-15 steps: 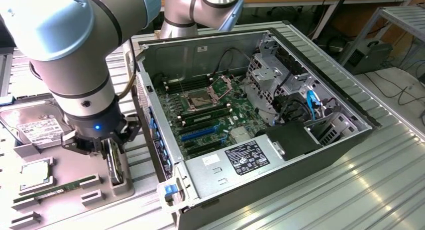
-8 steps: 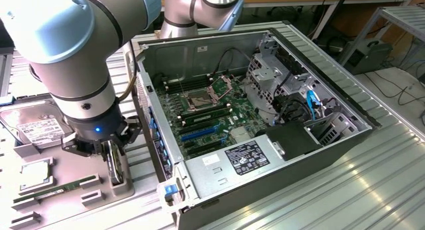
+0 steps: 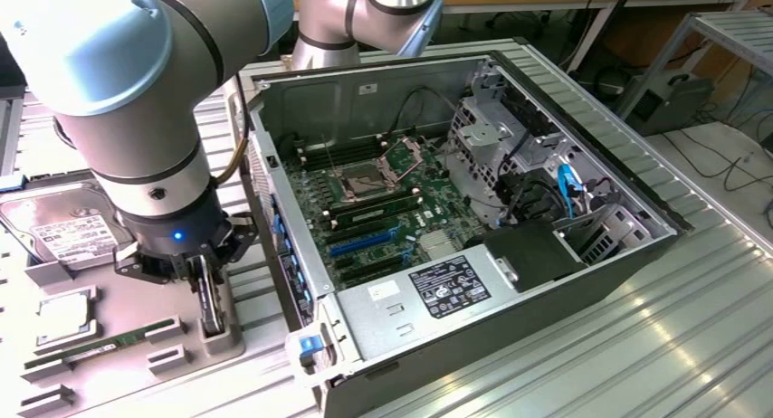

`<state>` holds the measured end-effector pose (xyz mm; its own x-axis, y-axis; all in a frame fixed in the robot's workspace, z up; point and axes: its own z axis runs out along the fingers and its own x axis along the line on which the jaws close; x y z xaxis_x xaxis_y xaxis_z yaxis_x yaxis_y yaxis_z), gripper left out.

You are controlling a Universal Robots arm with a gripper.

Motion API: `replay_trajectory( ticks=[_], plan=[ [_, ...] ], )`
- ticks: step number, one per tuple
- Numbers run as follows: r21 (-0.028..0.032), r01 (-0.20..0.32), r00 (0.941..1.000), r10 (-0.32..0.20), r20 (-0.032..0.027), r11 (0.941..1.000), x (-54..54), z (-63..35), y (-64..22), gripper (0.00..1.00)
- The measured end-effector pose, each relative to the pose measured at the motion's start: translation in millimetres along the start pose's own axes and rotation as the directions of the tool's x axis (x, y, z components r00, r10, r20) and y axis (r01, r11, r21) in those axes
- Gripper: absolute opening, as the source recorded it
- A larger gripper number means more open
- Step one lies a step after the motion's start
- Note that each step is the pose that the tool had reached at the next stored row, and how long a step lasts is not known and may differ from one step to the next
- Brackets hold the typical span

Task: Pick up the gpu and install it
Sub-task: 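Pick up the gpu and move the gpu toward the slot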

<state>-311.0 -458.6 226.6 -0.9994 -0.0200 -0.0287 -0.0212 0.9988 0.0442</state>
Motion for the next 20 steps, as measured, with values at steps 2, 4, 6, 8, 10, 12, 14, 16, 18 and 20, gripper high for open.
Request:
replay_trajectory(
  ticks=[2, 4, 6, 8, 10, 12, 14, 16, 18, 20],
  plan=[
    [0.0002, 0.0, 1.0, 0.0, 0.0, 1.0, -0.2, 0.0, 0.0, 0.29],
    [0.0003, 0.0, 1.0, 0.0, -0.0001, 1.0, -0.2, 0.0, 0.0, 0.28],
    [0.0002, 0.0, 1.0, 0.0, 0.0, 1.0, -0.2, 0.0, 0.0, 0.28],
    [0.0002, 0.0, 1.0, 0.0, 0.0, 1.0, -0.2, 0.0, 0.0, 0.28],
    [0.0002, 0.0, 1.0, 0.0, 0.0, 1.0, -0.2, 0.0, 0.0, 0.28],
    [0.0002, 0.0, 1.0, 0.0, 0.0, 1.0, -0.2, 0.0, 0.0, 0.28],
    [0.0002, 0.0, 1.0, 0.0, 0.0, 1.0, -0.2, 0.1, 0.0, 0.28],
    [0.0002, 0.0, 1.0, 0.0, 0.0, 1.0, -0.2, 0.1, 0.0, 0.28],
    [0.0002, 0.0, 1.0, 0.0, 0.0, 1.0, -0.2, 0.1, 0.0, 0.28],
    [0.0002, 0.0, 1.0, 0.0, 0.0, 1.0, -0.2, 0.0, 0.0, 0.28]
  ],
)
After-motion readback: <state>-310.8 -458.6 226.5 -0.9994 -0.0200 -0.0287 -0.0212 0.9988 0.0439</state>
